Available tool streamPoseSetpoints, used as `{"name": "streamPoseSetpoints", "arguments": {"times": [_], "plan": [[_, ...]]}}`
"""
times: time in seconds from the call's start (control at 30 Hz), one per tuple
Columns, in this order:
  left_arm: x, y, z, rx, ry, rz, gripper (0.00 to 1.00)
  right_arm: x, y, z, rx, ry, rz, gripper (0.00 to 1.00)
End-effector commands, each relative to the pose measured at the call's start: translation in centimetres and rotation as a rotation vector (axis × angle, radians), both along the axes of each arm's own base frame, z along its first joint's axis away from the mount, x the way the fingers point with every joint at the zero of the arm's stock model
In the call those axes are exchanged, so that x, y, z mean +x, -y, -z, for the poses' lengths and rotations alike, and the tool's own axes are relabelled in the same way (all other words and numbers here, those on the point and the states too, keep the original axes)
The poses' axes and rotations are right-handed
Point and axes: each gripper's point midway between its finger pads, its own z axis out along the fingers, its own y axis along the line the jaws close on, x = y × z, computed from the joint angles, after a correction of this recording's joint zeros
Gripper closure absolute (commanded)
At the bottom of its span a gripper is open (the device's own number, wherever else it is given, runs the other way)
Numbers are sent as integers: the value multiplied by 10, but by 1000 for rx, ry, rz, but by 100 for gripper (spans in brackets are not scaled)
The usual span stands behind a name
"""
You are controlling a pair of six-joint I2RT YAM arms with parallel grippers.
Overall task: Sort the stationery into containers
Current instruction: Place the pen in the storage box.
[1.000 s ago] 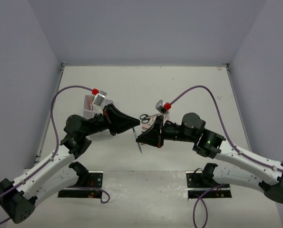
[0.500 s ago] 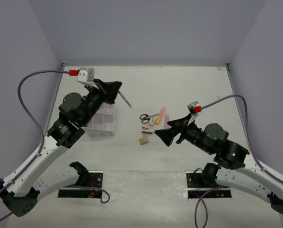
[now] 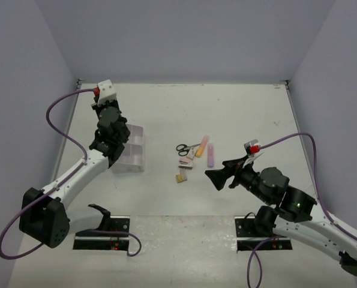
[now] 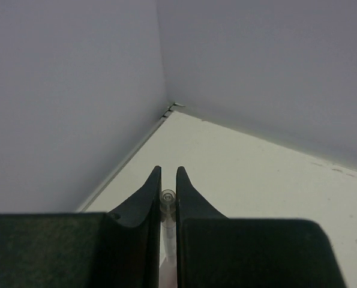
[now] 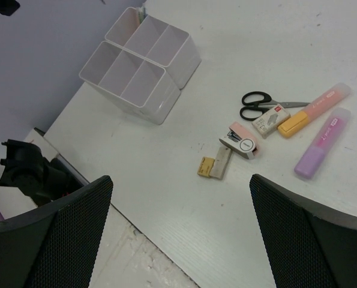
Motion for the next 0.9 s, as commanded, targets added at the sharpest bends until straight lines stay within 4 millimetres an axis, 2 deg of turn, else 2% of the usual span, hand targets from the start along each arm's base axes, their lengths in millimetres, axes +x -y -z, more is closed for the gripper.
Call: {"name": "streamPoseSetpoints", "arguments": {"times": [0.0,0.23,0.43,0.47,0.5,0.57,0.6,0.63,0.67,0.73,0.8,0.87], "plan": [[-3,-23,-3,-13,79,-121,100,3,3,-2,8,8,24,1],[2,-18,43,-73,43,-67,100,5,-2,3,-22,-3,14,1],[4,-13,71,-112,-8,-50,100,6,-1,1,-24,1,20,1],[5,-12,79,-105,-34,-47,96,6,-1,1,-25,2,20,1],[6,-11,84,-112,-41,-47,90,6,-1,0,-23,4,21,1],[7,-10,94,-118,-70,-51,66,6,-1,1,-23,2,22,1],[7,-10,96,-110,-90,-53,65,6,-1,1,-22,1,22,1],[7,-9,96,-119,-97,-50,41,6,-1,1,-24,0,22,1],[5,-10,100,-120,-116,-54,34,7,-2,1,-25,-1,23,1],[2,-12,83,-167,-91,-77,16,8,-4,3,-36,-6,20,1],[-5,-15,66,-217,-58,-95,3,8,-5,4,-45,-12,19,1],[-17,-18,40,-277,-8,-91,0,10,-7,7,-60,-23,24,1]]}}
